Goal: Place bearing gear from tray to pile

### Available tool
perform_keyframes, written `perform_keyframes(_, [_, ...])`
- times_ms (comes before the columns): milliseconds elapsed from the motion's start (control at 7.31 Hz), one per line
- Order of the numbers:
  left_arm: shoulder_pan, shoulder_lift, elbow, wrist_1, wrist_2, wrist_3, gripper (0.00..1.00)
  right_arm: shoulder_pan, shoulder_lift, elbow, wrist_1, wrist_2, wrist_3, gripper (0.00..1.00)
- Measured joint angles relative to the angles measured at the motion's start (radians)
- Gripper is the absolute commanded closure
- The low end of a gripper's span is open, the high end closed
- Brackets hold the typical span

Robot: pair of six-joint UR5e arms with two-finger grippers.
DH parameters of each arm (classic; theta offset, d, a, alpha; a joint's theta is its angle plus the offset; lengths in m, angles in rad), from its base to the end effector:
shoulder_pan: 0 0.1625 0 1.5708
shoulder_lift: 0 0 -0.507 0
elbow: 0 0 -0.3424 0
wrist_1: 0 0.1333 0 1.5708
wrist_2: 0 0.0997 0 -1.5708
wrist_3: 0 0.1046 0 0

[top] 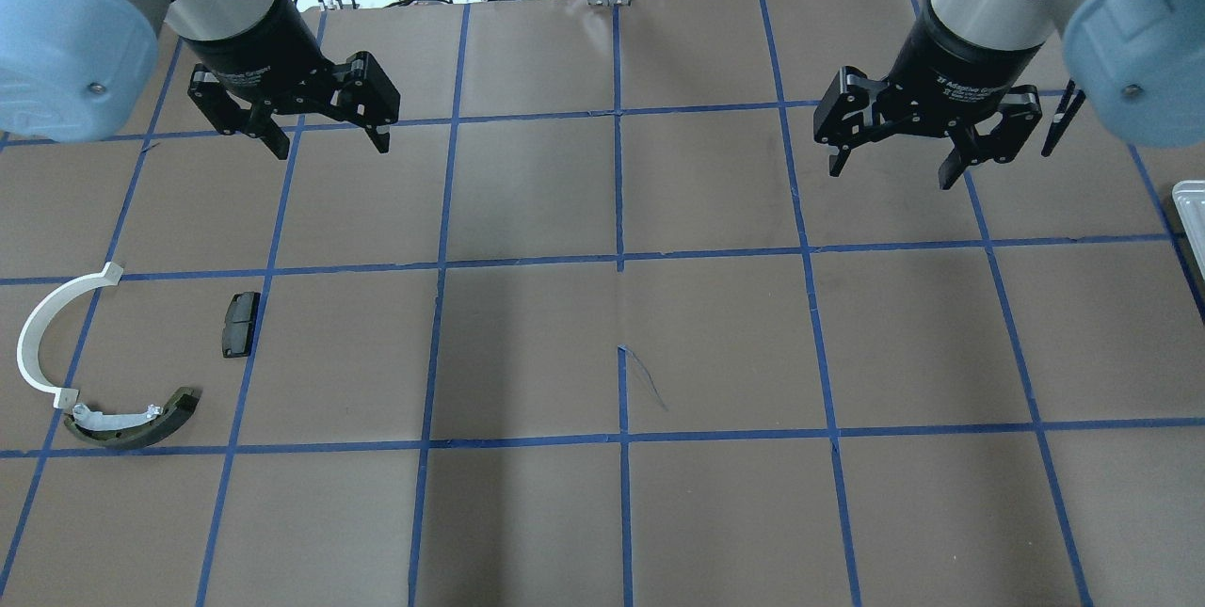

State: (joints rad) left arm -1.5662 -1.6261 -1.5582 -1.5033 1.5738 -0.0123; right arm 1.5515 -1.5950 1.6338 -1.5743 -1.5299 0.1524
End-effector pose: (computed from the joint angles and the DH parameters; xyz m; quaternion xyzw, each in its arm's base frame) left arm -0.1308 -0.4730 0.5520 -0.0085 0.9999 -0.0124 0.0015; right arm 0.1293 -0.4284 0.5481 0.0861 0.9959 0.0190 0.0192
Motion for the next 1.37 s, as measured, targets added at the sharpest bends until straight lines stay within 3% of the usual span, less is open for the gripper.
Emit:
perform_keyframes(958, [0.0, 0.0, 0.004, 0.0, -0.001, 0.0, 0.0, -0.02, 0.006, 0.009, 0.002, -0.012, 0.001, 0.0])
perform_keyframes(1368, [0.0, -0.001, 0.003, 0.0, -0.001, 0.0, 0.0, -0.172, 0.02, 0.013, -0.008, -0.011, -0.175, 0.0])
